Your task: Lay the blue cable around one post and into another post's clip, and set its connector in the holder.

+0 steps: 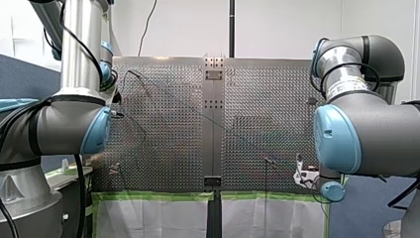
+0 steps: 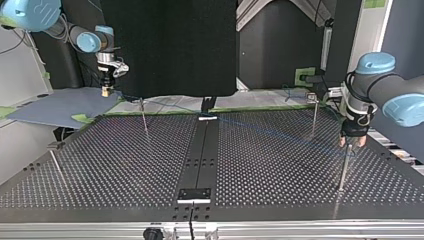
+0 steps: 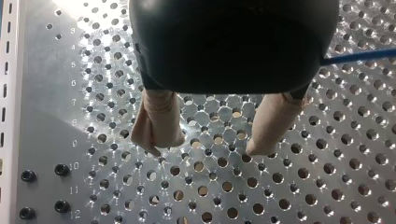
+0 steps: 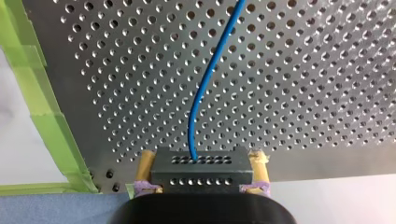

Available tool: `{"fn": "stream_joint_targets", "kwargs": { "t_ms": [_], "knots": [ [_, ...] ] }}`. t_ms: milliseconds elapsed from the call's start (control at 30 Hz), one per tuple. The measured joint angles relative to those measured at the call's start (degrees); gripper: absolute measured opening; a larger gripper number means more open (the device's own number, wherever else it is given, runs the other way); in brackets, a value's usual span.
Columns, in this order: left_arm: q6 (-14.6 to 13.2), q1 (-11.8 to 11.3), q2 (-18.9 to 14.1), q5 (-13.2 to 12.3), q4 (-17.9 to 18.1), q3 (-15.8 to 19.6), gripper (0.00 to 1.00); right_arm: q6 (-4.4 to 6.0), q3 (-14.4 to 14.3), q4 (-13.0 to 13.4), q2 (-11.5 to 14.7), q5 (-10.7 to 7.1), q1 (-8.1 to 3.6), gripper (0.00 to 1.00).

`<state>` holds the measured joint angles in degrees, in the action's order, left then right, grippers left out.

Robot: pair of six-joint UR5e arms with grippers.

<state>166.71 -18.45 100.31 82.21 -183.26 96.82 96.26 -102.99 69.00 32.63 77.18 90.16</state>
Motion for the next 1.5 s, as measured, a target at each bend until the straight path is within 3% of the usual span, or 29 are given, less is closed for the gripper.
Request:
{"fn": "stream_joint_targets", "kwargs": {
  "t_ms": [167, 267, 467, 767, 933, 1100, 1333, 1500],
  "knots": [
    [-0.14, 0.01, 0.0, 0.0, 0.0, 0.0, 1.0, 0.37, 0.52, -0.42, -1.09, -0.01, -0.72, 0.0],
    [-0.16, 0.02, 0.0, 0.0, 0.0, 0.0, 1.0, -0.14, 0.91, -1.34, -2.28, 0.02, -1.08, 0.0],
    [-0.22, 0.06, 0.0, 0.0, 0.0, 0.0, 1.0, -2.7, 1.29, -2.14, -3.22, 0.15, -1.23, 0.0],
    [-0.63, 0.08, 0.0, -0.04, 0.0, 0.0, 1.0, -7.4, 1.66, -3.34, -3.23, 0.12, -0.84, 0.0],
    [-1.77, 0.16, -0.19, -0.2, -0.19, -0.02, 1.0, -9.28, 1.68, -3.61, -3.14, -0.88, -0.76, 0.0],
    [-2.15, 0.28, -1.9, -0.62, 0.05, -0.26, 1.0, -9.86, 1.69, -3.68, -3.09, -1.47, -0.61, 0.0],
    [-2.43, 1.31, -5.24, -2.55, -0.02, -0.44, 1.0, -9.93, 1.69, -3.69, -3.07, -1.57, -0.39, 0.0],
    [-2.58, 2.41, -7.12, -2.57, -0.46, -0.44, 1.0, -9.87, 1.69, -3.79, -3.06, -1.58, -0.31, 0.0]
  ]
}}
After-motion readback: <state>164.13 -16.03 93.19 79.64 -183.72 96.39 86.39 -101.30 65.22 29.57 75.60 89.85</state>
